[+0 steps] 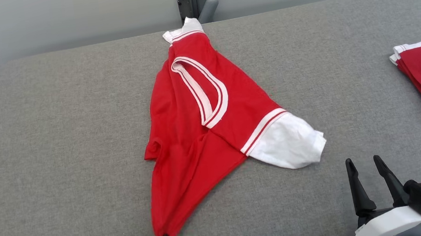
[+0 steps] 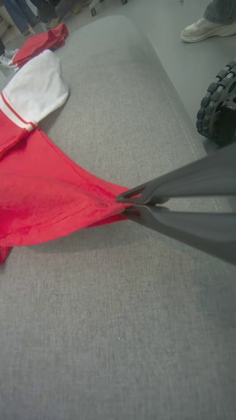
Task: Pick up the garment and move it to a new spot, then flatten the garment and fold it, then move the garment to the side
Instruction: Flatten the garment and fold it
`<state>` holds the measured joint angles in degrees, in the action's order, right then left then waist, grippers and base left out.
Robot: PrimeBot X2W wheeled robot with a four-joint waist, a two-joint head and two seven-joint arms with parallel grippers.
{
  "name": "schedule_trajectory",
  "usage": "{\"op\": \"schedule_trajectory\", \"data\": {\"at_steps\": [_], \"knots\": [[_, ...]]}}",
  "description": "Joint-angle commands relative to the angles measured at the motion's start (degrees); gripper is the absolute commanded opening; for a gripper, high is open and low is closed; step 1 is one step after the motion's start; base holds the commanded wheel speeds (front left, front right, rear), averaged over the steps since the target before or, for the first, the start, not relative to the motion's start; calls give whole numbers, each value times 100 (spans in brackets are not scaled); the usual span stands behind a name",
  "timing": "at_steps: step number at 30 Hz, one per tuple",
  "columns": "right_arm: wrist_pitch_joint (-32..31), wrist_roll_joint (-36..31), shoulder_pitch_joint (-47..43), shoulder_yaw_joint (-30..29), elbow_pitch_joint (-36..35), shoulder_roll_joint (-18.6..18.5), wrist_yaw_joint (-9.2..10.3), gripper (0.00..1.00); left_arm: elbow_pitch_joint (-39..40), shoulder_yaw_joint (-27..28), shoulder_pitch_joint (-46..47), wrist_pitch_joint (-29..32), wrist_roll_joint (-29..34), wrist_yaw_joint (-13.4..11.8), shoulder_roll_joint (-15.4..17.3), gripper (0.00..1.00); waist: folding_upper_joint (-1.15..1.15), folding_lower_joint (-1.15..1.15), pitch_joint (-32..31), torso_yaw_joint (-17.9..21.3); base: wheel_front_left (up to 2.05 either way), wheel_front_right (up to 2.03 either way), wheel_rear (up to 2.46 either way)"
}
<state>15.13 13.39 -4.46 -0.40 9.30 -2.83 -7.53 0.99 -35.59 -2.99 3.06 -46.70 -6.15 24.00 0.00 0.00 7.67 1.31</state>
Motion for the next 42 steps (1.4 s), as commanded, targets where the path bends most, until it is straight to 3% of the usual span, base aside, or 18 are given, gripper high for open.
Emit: {"op": "schedule_trajectory", "data": {"at_steps": [1, 7, 12, 14, 15, 16, 20, 26, 30, 32, 38, 42], "knots": [[1, -34, -56, 7, 1, -14, 9, 100, -74, 43, -23, -62, -27, -14, 8, 0, 0, 0, -20, -66, 0, 0, 0], [1, -80, -48, 39, 25, -15, 9, 100, -1291, 109, -54, -621, 45, 118, -180, 0, 0, 0, -80, -136, 0, 0, 0], [1, -145, -68, -5, 23, -14, 9, 100, -1745, 135, 90, -806, -141, 355, -369, 0, 0, 0, -101, -168, 0, 0, 0], [1, -152, -88, 8, 34, -14, 9, 100, -1786, 160, 116, -785, -275, 418, -463, 46, 0, 0, -118, -169, 0, 0, 0], [1, -152, -94, 32, 42, -14, 9, 100, -1790, 192, 96, -747, -345, 438, -491, 93, 0, 0, -129, -155, 0, 0, 0], [1, -143, -96, 46, 48, -14, 9, 100, -1767, 238, 58, -689, -449, 426, -498, 100, 0, 0, -143, -136, 0, 0, 0], [0, -83, -117, 89, 41, -15, 9, 100, -1353, 552, -271, -487, -841, 120, -365, 100, 0, 0, -200, 14, 0, 0, 0], [1, -33, -126, 73, 4, -14, 9, 100, 232, 1121, -756, -453, -1066, -603, 1, 100, 0, 0, -183, 247, 0, 0, 0], [1, 50, -51, 111, 1, -12, 9, 100, 1225, 895, -345, -109, -982, -751, -98, 100, 0, 0, -54, 370, 0, 0, 0], [1, 109, 44, 163, 18, -15, 9, 100, 1182, 683, -11, 122, -764, -752, -61, 100, 0, 0, 8, 466, 0, 0, 0], [1, 258, 223, 201, 38, -16, 9, 100, 378, 424, 1066, 555, -927, -687, -690, 100, 0, 0, 180, 757, 0, 0, 0], [1, 325, 280, 232, 65, -12, 9, 100, -357, 326, 1543, 692, -817, -713, -863, 100, 0, 0, 229, 949, 0, 0, 0]]}}
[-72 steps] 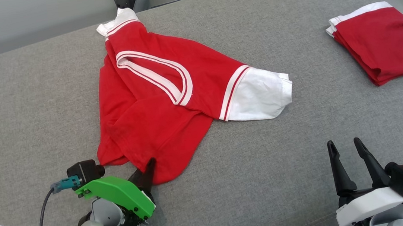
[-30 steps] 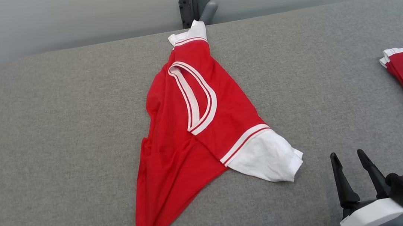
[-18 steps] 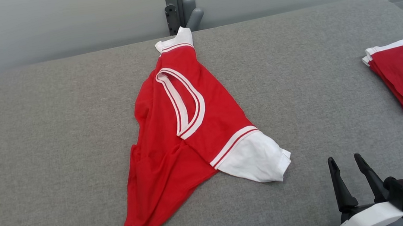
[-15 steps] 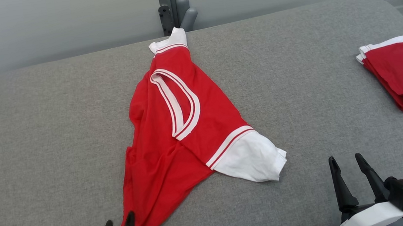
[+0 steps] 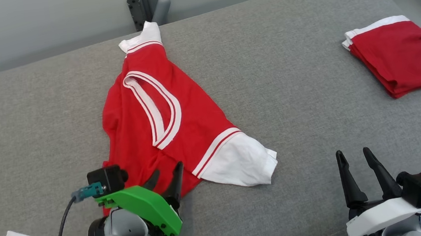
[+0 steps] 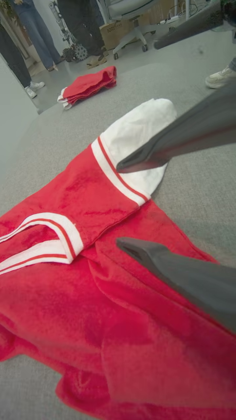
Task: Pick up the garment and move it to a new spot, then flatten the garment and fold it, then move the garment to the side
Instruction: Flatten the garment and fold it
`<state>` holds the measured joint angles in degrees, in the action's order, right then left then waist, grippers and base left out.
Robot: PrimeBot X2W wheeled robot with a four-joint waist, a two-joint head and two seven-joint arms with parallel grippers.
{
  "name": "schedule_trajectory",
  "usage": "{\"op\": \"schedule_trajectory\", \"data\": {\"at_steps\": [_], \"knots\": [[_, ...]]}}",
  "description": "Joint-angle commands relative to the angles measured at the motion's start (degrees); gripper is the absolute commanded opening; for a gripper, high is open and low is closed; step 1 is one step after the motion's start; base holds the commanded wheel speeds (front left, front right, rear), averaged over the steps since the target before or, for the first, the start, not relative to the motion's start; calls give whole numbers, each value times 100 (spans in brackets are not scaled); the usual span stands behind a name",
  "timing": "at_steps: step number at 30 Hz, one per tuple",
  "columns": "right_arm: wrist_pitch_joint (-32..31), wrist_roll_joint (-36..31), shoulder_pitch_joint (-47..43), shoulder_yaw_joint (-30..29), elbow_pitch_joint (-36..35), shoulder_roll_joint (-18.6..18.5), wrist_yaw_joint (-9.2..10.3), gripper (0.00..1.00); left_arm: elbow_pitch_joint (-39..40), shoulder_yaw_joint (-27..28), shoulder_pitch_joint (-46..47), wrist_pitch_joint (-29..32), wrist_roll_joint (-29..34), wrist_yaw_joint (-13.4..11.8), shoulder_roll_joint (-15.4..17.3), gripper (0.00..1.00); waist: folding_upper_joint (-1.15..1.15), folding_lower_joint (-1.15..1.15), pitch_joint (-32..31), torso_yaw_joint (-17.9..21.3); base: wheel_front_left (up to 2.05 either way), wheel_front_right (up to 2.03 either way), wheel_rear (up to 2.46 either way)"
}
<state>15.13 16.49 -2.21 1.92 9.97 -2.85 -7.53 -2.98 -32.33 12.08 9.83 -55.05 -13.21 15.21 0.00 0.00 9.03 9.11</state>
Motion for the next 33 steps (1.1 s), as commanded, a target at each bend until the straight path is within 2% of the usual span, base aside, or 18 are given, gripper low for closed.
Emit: {"op": "schedule_trajectory", "data": {"at_steps": [1, 6, 16, 17, 18, 19, 26, 33], "knots": [[1, 38, 65, 2, 3, -10, 9, 100, -226, -9, 138, 46, -37, -14, -87, 100, 0, 0, 105, 231, 0, 0, 0], [0, 101, 72, 7, 21, -10, 9, 100, -1174, -12, 504, 63, -70, 114, -227, 100, 0, 0, 121, 482, 0, 0, 0], [0, 99, 76, -61, 16, -11, 9, 100, -2018, -47, 826, 33, -172, 457, -462, 100, 0, 0, 127, 507, 0, 0, 0], [0, 93, 97, -57, 21, -11, 9, 100, -2066, -76, 871, 32, -163, 501, -495, 85, 0, 0, 126, 498, 0, 0, 0], [0, 84, 114, -57, 23, -12, 9, 100, -2101, -90, 909, 14, -159, 534, -528, 36, 0, 0, 125, 489, 0, 0, 0], [0, 77, 125, -58, 23, -12, 9, 100, -2131, -109, 947, -11, -152, 587, -560, 0, 0, 0, 124, 481, 0, 0, 0], [0, 74, 136, -21, 14, -12, 9, 100, -2224, -300, 1221, -96, 58, 812, -567, 0, 0, 0, 114, 506, 0, 0, 0], [0, 139, 85, 23, 25, -10, 9, 100, -1353, -446, 1625, 206, 72, 920, -634, 0, 0, 0, 151, 626, 0, 0, 0]]}}
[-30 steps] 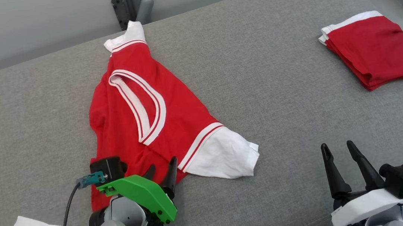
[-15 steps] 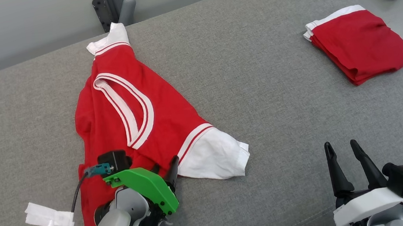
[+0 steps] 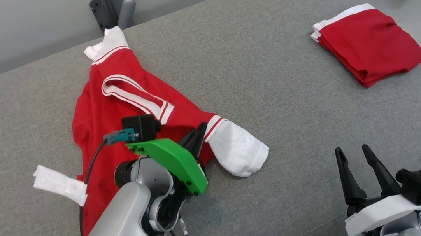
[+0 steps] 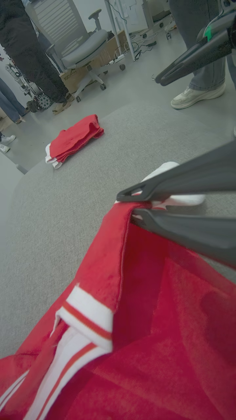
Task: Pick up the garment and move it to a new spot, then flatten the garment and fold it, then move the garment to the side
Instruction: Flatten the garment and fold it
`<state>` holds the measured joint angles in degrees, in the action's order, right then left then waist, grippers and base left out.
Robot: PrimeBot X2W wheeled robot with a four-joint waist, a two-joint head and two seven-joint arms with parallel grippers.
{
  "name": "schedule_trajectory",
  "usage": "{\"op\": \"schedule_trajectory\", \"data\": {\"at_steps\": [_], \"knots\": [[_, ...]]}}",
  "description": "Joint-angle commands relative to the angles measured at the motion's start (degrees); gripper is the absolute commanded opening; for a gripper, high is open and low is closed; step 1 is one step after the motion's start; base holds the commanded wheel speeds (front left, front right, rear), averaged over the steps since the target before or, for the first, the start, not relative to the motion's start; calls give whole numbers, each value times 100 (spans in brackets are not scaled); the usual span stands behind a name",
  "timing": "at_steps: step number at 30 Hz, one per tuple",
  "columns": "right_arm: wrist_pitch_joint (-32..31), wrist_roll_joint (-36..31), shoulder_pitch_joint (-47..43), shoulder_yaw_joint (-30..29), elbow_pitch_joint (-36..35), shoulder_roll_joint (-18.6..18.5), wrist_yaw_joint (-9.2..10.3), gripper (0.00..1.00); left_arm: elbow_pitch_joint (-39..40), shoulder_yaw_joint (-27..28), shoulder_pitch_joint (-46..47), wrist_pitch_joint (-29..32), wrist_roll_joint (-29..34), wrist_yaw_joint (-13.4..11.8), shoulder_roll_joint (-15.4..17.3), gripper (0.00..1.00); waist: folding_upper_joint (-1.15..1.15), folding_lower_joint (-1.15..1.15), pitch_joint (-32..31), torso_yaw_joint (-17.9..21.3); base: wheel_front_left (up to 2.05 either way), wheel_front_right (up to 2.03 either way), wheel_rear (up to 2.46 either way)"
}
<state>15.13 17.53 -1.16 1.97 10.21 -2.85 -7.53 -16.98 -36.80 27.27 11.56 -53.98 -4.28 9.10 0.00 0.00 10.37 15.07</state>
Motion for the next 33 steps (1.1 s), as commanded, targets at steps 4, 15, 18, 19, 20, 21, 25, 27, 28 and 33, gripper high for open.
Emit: {"op": "schedule_trajectory", "data": {"at_steps": [4, 15, 18, 19, 20, 21, 25, 27, 28, 33], "knots": [[0, 73, 61, 109, 25, -12, 9, 100, 239, -51, 479, 398, -194, -32, -209, 0, 0, 0, 72, 172, 0, 0, 0], [0, 232, 294, 327, 75, -9, 9, 100, -1219, -197, 1552, 194, -431, -115, -590, 0, 0, 0, 378, 749, 0, 0, 0], [0, 278, 348, 417, 65, -5, 9, 100, -1472, -306, 1720, 95, -588, -154, -602, 0, 0, 0, 477, 862, 0, 0, 0], [0, 305, 379, 463, 66, -5, 9, 100, -1569, -377, 1838, 12, -626, -165, -608, 0, 0, 0, 524, 920, 0, 0, 0], [0, 338, 407, 492, 64, -11, 9, 100, -1663, -455, 1962, -80, -687, -177, -611, 0, 0, 0, 571, 973, 0, 0, 0], [0, 373, 428, 501, 62, -16, 9, 100, -1755, -512, 2060, -179, -771, -208, -607, 0, 0, 0, 620, 1018, 0, 0, 0], [0, 484, 519, 544, 41, -6, 9, 100, -2085, -827, 2469, -556, -952, -195, -604, 0, 0, 0, 809, 1121, 0, 0, 0], [0, 503, 525, 552, 57, -7, 9, 100, -2226, -917, 2656, -765, -1052, -164, -606, 0, 0, 0, 882, 1143, 0, 0, 0], [0, 523, 542, 555, 57, -6, 9, 100, -2320, -979, 2736, -850, -1106, -161, -607, 0, 0, 0, 917, 1150, 0, 0, 0], [0, 568, 598, 534, 80, -7, 9, 100, -2703, -1369, 2877, -946, -1349, -114, -607, 100, 0, 0, 999, 1125, 0, 0, 0]]}}
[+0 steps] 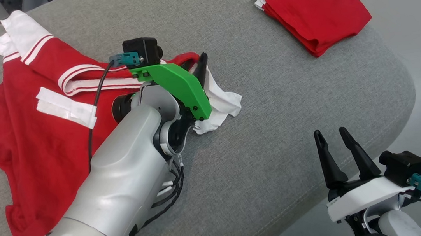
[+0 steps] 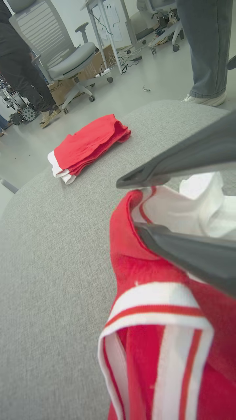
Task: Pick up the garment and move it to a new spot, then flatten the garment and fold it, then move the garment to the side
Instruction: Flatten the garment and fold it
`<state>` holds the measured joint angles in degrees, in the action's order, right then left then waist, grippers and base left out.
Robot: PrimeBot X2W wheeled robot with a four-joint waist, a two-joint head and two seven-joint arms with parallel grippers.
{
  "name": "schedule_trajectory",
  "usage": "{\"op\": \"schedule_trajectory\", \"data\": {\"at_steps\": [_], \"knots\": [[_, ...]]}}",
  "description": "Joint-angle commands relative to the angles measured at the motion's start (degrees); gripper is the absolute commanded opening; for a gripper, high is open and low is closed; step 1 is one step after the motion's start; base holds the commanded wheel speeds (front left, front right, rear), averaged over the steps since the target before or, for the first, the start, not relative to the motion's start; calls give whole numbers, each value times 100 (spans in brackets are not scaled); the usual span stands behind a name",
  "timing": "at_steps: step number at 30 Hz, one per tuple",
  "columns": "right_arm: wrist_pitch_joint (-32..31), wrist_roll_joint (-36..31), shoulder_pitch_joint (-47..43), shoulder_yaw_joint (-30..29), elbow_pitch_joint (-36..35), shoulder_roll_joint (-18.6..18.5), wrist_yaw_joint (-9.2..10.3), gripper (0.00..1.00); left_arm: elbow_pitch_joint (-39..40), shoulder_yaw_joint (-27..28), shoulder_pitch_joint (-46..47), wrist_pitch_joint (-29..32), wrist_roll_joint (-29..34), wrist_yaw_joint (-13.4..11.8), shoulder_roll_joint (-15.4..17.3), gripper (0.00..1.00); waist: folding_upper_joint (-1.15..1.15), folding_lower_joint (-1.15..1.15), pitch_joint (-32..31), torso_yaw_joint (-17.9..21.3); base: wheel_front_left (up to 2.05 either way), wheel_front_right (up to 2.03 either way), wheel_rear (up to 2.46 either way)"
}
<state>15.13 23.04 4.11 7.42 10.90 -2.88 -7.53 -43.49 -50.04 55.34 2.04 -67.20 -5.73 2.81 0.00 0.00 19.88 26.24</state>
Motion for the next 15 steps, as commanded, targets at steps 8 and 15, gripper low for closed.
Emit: {"op": "schedule_trajectory", "data": {"at_steps": [8, 15], "knots": [[0, -161, 78, -139, 33, -7, 9, 100, 279, -415, 216, -496, -770, 431, 17, 100, 0, 0, -108, -396, 0, 0, 0], [0, -487, -103, -354, -26, -9, 9, 100, 833, -809, 38, -1402, -1143, 656, 16, 100, 0, 0, -529, -886, 0, 0, 0]]}}
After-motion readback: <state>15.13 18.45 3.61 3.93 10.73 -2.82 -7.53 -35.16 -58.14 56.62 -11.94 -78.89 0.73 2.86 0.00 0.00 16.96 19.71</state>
